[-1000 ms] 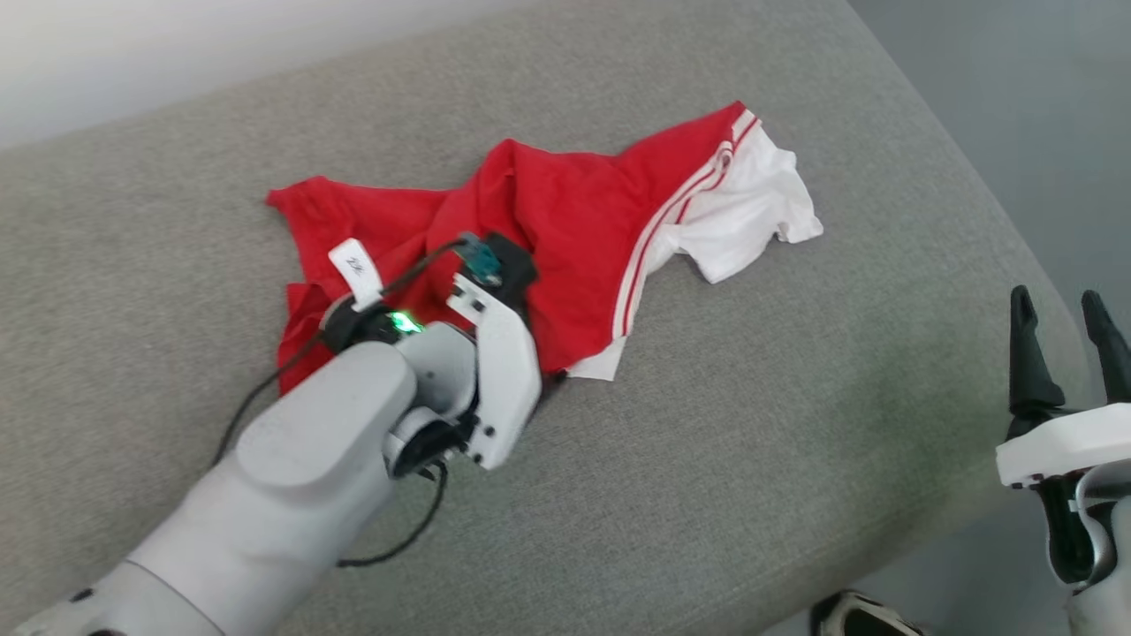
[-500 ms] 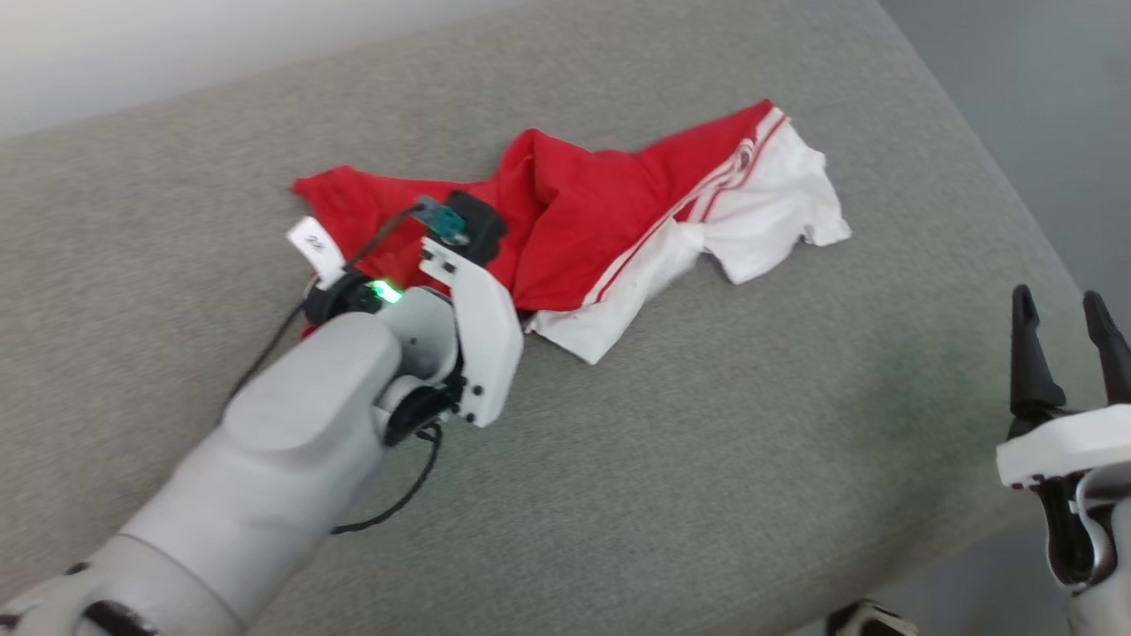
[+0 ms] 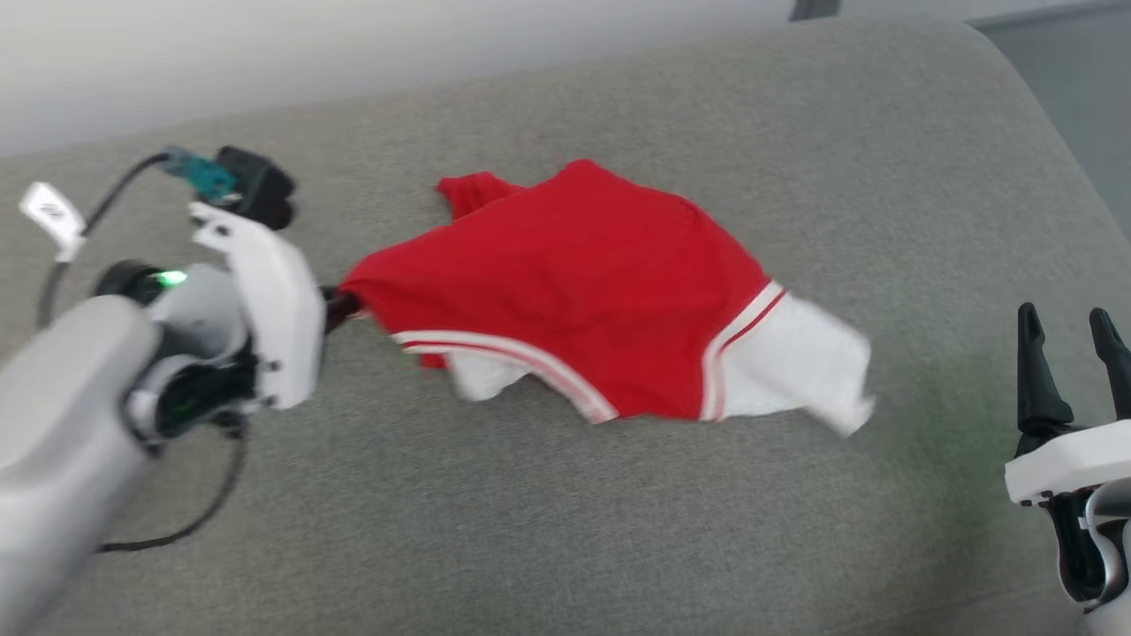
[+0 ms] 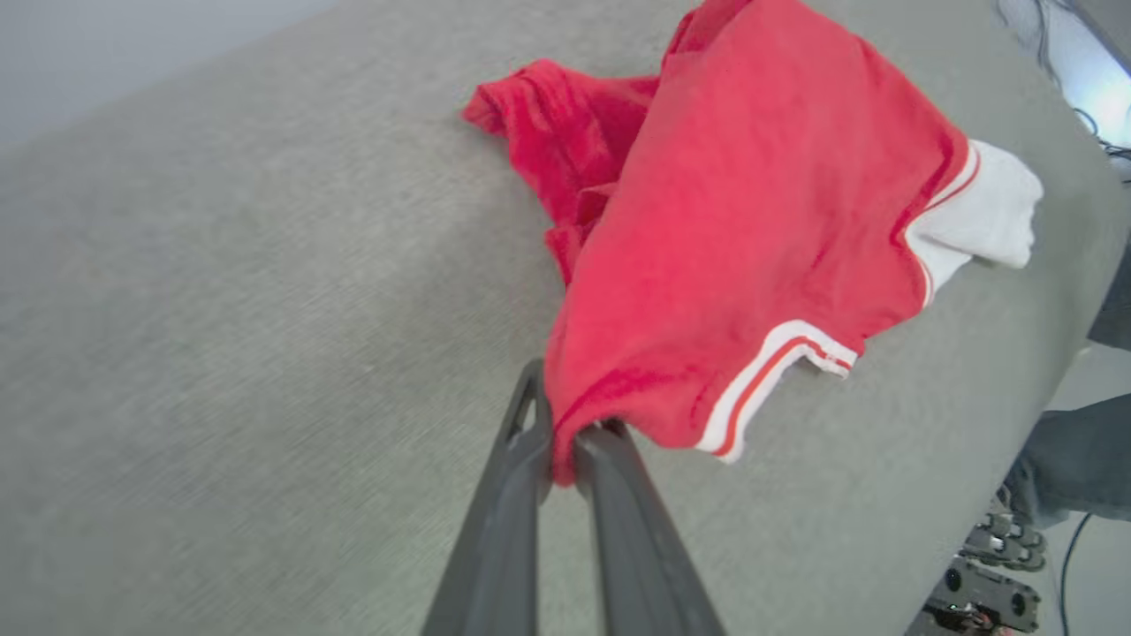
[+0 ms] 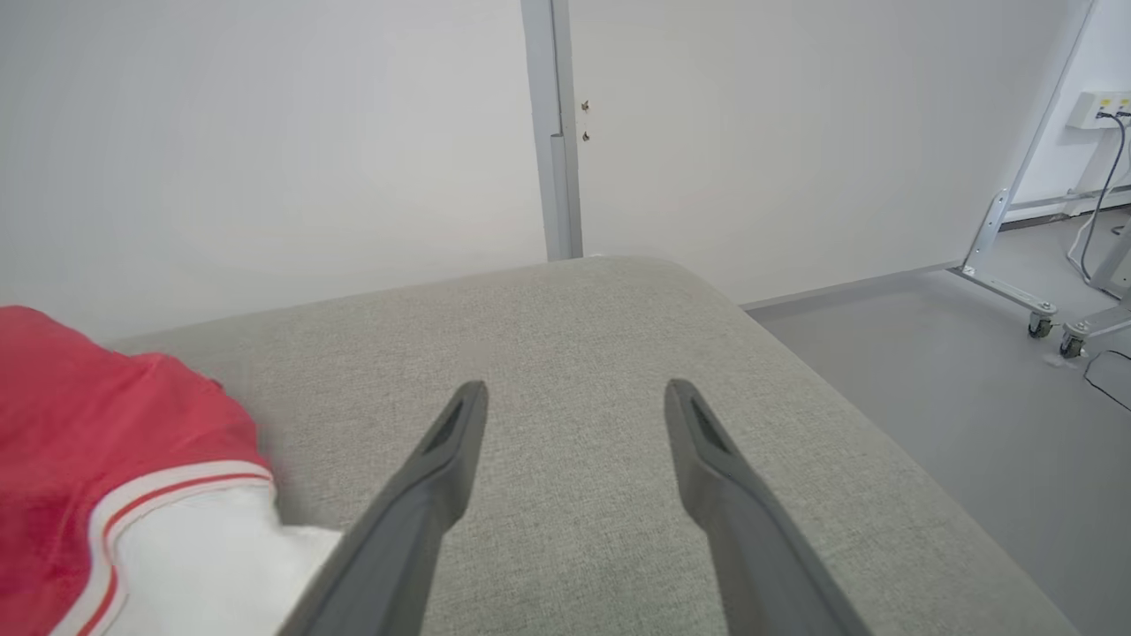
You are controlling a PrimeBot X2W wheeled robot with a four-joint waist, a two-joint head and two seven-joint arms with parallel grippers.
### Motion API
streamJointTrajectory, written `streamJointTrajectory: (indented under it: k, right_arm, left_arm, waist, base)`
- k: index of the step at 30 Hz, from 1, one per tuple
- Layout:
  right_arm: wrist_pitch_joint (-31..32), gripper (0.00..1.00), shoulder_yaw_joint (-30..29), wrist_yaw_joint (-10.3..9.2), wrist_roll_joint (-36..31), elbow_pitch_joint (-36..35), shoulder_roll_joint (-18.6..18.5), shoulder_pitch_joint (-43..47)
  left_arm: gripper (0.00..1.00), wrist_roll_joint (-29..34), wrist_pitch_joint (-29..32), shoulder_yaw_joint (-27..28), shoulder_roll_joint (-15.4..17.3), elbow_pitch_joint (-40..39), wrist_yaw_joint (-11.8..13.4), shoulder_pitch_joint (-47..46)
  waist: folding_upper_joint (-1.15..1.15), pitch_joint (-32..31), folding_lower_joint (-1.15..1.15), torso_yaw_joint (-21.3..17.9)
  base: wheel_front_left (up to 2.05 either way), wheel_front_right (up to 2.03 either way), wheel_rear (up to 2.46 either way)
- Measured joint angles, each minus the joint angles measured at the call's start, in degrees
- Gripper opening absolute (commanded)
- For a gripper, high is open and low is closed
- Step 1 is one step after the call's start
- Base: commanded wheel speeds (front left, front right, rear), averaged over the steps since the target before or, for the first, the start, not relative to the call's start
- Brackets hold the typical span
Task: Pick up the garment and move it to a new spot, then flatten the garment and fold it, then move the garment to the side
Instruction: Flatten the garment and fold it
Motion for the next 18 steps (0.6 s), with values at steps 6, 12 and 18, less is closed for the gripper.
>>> streamJointTrajectory:
  k: [6, 12, 18]
  right_arm:
    - [1.1, 1.0, 0.7, 0.0, -0.2, -1.4, 0.1, 0.0]
    - [1.5, 1.0, 1.2, 0.0, -0.2, -2.0, 0.2, 0.2]
    - [1.8, 1.0, 1.2, -0.01, 0.0, -2.0, 0.3, 0.6]
  left_arm:
    - [0.0, 6.4, 4.5, -0.8, 12.3, -6.6, 4.5, -0.7]
    - [0.0, 19.5, 0.5, -3.9, 15.1, -5.9, 7.7, -3.4]
    - [0.0, 22.3, -5.6, -8.1, 13.2, -5.1, 7.0, 3.2]
  waist:
    - [0.0, -0.5, 0.0, 1.2]
    - [0.0, 0.0, 0.0, 0.3]
    - [0.0, 0.0, 0.0, -1.1]
  base:
    - [0.0, 0.0, 0.0]
    - [0.0, 0.0, 0.0]
    - [0.0, 0.0, 0.0]
